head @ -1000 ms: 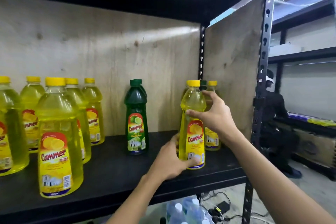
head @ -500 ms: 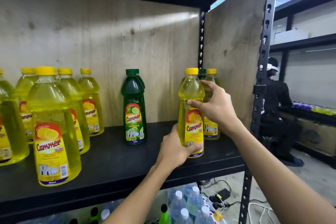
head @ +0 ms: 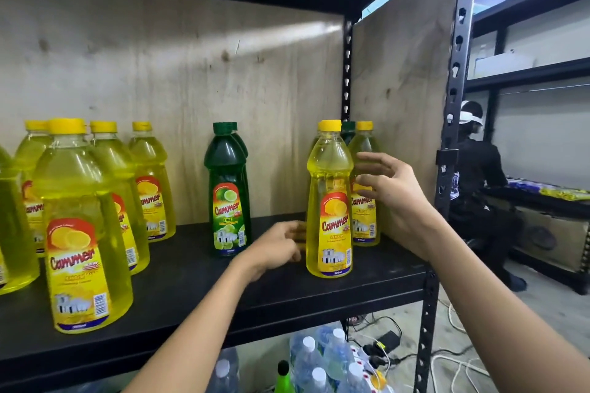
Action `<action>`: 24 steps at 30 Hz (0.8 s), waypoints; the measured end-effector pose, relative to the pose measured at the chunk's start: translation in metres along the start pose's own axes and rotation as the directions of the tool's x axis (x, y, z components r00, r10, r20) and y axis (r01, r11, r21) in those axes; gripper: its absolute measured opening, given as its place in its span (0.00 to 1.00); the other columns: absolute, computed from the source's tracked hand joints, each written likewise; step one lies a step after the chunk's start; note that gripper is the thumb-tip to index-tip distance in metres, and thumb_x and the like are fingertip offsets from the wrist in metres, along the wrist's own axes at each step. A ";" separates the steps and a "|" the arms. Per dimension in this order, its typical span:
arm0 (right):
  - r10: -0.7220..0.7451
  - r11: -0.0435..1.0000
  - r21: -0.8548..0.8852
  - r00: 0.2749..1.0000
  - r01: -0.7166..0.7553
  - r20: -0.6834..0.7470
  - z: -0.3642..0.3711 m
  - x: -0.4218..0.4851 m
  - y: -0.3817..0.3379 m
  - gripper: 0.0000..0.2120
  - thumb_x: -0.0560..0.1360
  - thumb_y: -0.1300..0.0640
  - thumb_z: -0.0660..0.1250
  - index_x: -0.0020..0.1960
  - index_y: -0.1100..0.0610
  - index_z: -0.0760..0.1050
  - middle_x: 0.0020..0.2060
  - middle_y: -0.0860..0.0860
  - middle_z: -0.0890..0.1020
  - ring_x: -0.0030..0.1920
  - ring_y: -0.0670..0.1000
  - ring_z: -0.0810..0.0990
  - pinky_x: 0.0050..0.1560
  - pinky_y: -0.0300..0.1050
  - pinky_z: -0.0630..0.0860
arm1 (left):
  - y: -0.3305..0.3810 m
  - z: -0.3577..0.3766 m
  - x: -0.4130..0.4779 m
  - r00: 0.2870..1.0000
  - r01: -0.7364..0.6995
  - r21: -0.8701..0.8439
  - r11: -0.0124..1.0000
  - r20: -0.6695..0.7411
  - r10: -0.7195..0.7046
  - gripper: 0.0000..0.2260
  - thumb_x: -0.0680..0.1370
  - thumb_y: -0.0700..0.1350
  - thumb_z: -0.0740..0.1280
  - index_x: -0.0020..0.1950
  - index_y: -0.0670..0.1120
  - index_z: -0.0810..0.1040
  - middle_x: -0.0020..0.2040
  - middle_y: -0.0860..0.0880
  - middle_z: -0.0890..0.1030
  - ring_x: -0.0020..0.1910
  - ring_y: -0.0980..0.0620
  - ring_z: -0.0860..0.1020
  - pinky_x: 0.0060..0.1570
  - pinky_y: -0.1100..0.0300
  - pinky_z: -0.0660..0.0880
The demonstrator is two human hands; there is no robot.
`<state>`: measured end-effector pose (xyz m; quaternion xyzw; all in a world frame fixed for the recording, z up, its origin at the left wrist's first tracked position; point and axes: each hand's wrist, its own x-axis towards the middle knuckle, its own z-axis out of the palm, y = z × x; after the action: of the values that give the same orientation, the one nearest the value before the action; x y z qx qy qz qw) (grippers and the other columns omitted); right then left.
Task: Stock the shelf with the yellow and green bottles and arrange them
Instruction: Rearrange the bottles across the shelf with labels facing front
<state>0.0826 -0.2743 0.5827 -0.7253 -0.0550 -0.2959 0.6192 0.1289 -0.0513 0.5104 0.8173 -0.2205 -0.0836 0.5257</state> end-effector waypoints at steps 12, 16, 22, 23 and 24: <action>0.007 0.943 -0.318 0.966 -0.092 -0.259 0.005 0.037 0.031 0.41 0.66 0.54 0.81 0.74 0.52 0.66 0.64 0.55 0.79 0.63 0.58 0.79 0.62 0.54 0.77 | 0.028 0.005 0.054 0.929 -0.210 -0.055 0.976 -0.323 0.181 0.12 0.75 0.40 0.73 0.46 0.57 0.76 0.43 0.58 0.81 0.44 0.59 0.80 0.34 0.71 0.74; 0.121 0.943 -0.277 0.967 -0.183 -0.226 0.000 0.042 0.042 0.41 0.67 0.51 0.81 0.75 0.53 0.66 0.66 0.55 0.78 0.62 0.57 0.79 0.54 0.49 0.77 | 0.021 0.001 0.059 0.929 -0.187 0.014 0.982 -0.322 0.182 0.11 0.75 0.38 0.73 0.52 0.52 0.78 0.43 0.57 0.81 0.42 0.62 0.79 0.29 0.74 0.72; 0.136 0.953 -0.244 0.972 -0.181 -0.190 -0.004 0.043 0.046 0.40 0.66 0.50 0.81 0.73 0.53 0.68 0.62 0.53 0.80 0.54 0.52 0.81 0.42 0.43 0.79 | 0.008 0.007 0.064 0.956 -0.184 -0.032 0.982 -0.237 0.171 0.15 0.76 0.33 0.69 0.62 0.41 0.76 0.47 0.51 0.80 0.43 0.57 0.78 0.32 0.75 0.75; 0.133 0.963 -0.209 0.974 -0.171 -0.183 -0.004 0.042 0.047 0.41 0.64 0.50 0.82 0.72 0.53 0.70 0.61 0.53 0.81 0.54 0.51 0.81 0.44 0.47 0.81 | 0.006 0.008 0.066 0.955 -0.192 -0.062 0.979 -0.242 0.172 0.14 0.77 0.31 0.68 0.62 0.39 0.76 0.47 0.50 0.79 0.43 0.55 0.78 0.33 0.74 0.75; 0.146 0.974 -0.146 0.975 -0.171 -0.167 -0.003 0.041 0.048 0.42 0.61 0.51 0.83 0.71 0.53 0.71 0.61 0.53 0.81 0.54 0.52 0.82 0.49 0.52 0.82 | 0.006 0.009 0.067 0.954 -0.197 -0.113 0.974 -0.250 0.164 0.13 0.78 0.31 0.66 0.62 0.38 0.75 0.45 0.50 0.79 0.41 0.55 0.77 0.33 0.73 0.76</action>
<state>0.1366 -0.3001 0.5616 -0.7493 0.0752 -0.3044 0.5833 0.1835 -0.0913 0.5182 0.7600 -0.2231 0.0492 0.6085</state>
